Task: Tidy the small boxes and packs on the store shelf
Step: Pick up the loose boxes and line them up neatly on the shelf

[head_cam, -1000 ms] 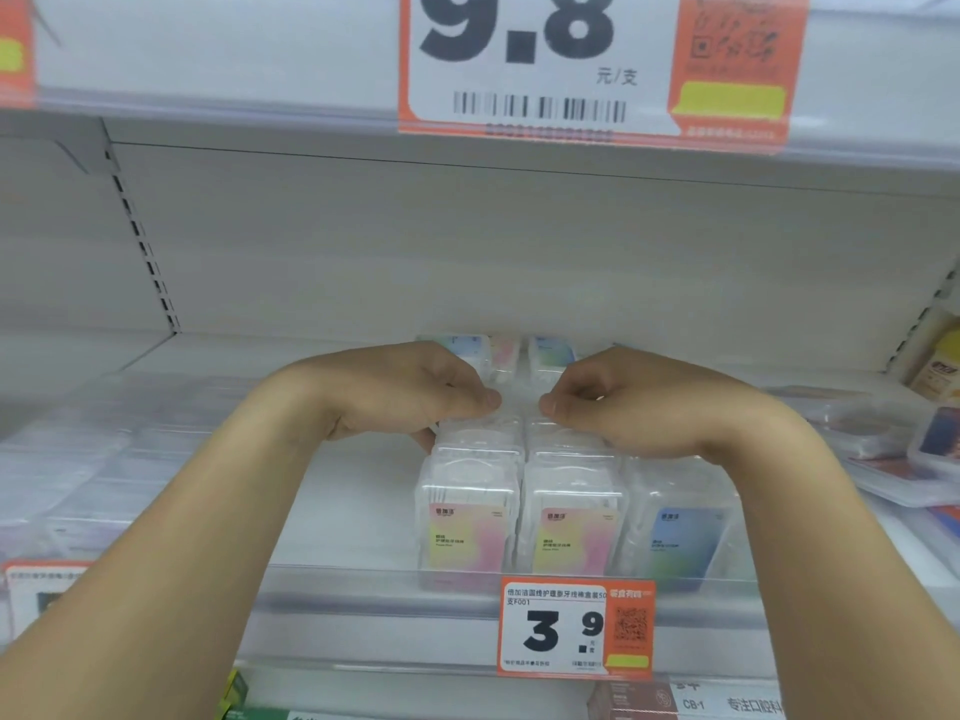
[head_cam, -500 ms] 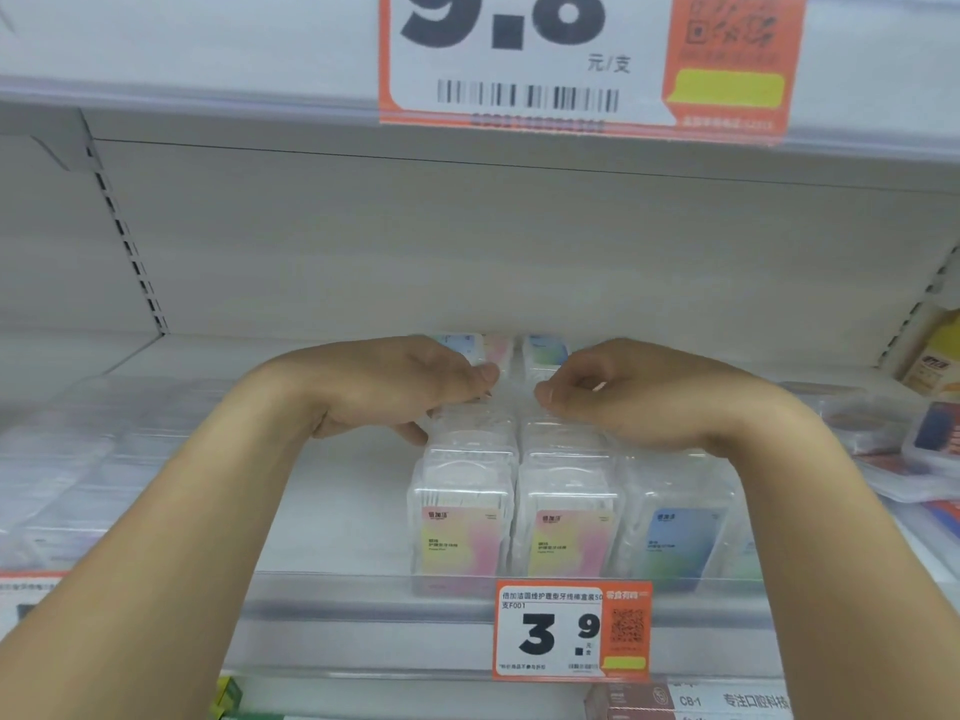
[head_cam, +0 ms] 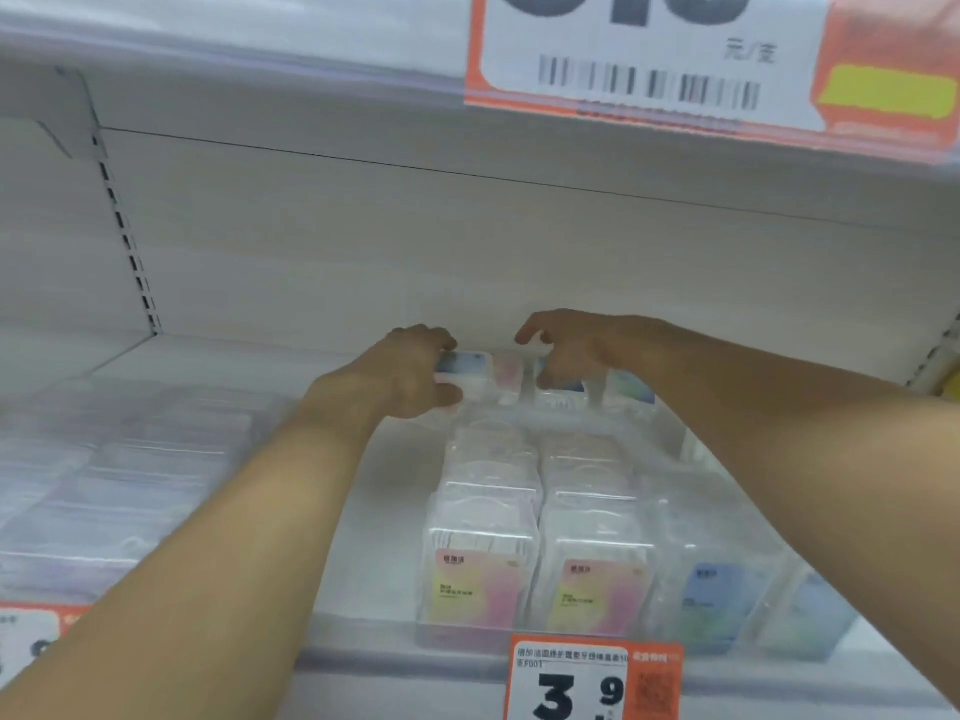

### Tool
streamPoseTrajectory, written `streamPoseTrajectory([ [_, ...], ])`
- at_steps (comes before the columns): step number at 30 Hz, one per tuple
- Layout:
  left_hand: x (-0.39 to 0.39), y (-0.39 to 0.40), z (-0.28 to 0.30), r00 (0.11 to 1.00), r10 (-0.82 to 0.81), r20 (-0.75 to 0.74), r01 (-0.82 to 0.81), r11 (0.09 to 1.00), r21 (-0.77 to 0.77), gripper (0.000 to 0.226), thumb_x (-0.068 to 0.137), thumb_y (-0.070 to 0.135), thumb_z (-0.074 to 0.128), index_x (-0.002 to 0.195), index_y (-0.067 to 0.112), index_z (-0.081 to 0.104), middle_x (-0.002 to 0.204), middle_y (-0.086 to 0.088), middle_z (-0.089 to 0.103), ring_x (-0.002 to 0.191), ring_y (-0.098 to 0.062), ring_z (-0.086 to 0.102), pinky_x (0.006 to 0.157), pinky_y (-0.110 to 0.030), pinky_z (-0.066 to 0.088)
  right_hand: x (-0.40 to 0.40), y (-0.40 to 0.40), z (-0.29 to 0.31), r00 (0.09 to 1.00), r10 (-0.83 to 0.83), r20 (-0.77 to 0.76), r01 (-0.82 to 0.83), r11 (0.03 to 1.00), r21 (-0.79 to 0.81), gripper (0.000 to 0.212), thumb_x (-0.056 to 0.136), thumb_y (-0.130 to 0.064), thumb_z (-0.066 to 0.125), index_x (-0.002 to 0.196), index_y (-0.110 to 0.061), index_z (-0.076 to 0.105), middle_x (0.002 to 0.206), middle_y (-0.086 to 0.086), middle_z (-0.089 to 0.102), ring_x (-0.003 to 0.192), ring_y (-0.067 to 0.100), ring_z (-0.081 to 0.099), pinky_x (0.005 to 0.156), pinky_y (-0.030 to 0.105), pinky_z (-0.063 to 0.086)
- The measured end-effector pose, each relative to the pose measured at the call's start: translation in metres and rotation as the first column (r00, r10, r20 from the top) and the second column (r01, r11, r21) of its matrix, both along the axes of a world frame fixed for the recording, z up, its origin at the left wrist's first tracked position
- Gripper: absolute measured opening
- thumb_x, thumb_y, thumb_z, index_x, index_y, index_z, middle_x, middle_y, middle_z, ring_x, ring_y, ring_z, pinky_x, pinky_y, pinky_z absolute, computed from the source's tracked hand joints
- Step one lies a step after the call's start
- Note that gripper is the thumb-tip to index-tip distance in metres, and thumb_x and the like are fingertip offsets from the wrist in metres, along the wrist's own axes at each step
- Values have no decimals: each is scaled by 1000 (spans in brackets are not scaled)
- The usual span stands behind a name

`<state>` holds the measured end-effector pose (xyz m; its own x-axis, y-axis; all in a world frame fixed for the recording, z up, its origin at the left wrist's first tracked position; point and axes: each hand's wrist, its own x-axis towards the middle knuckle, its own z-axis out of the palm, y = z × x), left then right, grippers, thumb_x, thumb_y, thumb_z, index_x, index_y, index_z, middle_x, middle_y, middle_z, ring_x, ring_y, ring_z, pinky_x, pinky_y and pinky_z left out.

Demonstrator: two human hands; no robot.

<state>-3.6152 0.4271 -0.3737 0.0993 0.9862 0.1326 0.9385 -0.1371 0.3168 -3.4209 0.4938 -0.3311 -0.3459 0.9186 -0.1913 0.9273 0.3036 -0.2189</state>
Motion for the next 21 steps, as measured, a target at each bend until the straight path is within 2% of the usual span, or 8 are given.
streamPoseTrajectory([
  [4, -7, -7, -7, 971, 172, 169, -194, 973, 124, 83, 64, 64, 64, 122, 5, 56, 116, -13, 59, 112, -33, 50, 90, -34, 39, -2, 16, -4, 992, -63, 114, 71, 995, -75, 95, 77, -28, 82, 153, -24, 24, 150, 6, 40, 117, 31, 55, 93, 39, 51],
  [7, -4, -13, -6, 881, 166, 442, -260, 952, 161, 69, 52, 62, 64, 92, 6, 62, 90, -11, 62, 93, -33, 57, 66, -29, 39, -2, 16, -9, 956, -57, 289, 79, 995, -67, 85, 72, -29, 86, 143, -8, 43, 135, 12, 56, 76, 29, 65, 73, 37, 58],
  [9, -2, -17, 1, 855, 131, 501, -260, 946, 195, 57, 58, 49, 77, 98, 11, 61, 95, -8, 61, 90, -26, 59, 58, -21, 36, -3, 14, -9, 942, -40, 332, 58, 997, -42, 68, 67, -34, 89, 119, 1, 61, 105, 10, 66, 62, 25, 62, 58, 28, 53],
  [10, 0, -19, 6, 847, 119, 519, -263, 941, 214, 58, 61, 44, 81, 105, 15, 58, 101, -6, 59, 88, -21, 58, 56, -16, 36, -3, 13, -10, 942, -38, 334, 58, 997, -50, 67, 63, -39, 90, 110, 1, 64, 99, 10, 65, 63, 24, 61, 55, 27, 51],
  [13, 3, -32, 20, 820, 81, 566, -257, 937, 238, 65, 64, 36, 85, 110, 15, 44, 98, 4, 53, 80, -11, 55, 53, -11, 36, -2, 8, -11, 924, -29, 381, 50, 998, -45, 87, 52, -57, 90, 117, -4, 66, 109, 7, 68, 78, 24, 68, 65, 28, 55],
  [16, 4, -47, 29, 812, 44, 582, -218, 948, 234, 76, 60, 38, 89, 109, 12, 37, 86, 9, 50, 74, -10, 57, 48, -11, 41, 5, 5, -7, 952, -25, 305, 42, 998, -48, 65, 53, -56, 90, 92, -11, 65, 93, 2, 64, 75, 20, 61, 66, 27, 48],
  [19, 5, -59, 34, 800, -29, 600, -146, 959, 241, 77, 57, 38, 90, 108, 12, 39, 77, 12, 53, 56, 9, 58, 50, -6, 43, 11, -5, -5, 971, -51, 234, 74, 993, -91, 99, 51, -56, 91, 130, -11, 51, 127, 1, 55, 104, 23, 61, 79, 30, 54],
  [21, 6, -63, 36, 818, -57, 572, -122, 956, 269, 72, 57, 43, 89, 106, 10, 47, 75, 9, 62, 63, 12, 60, 55, -7, 44, 12, -14, -1, 975, -60, 212, 78, 994, -78, 112, 40, -63, 91, 131, -9, 53, 123, 1, 55, 97, 20, 64, 66, 26, 56],
])
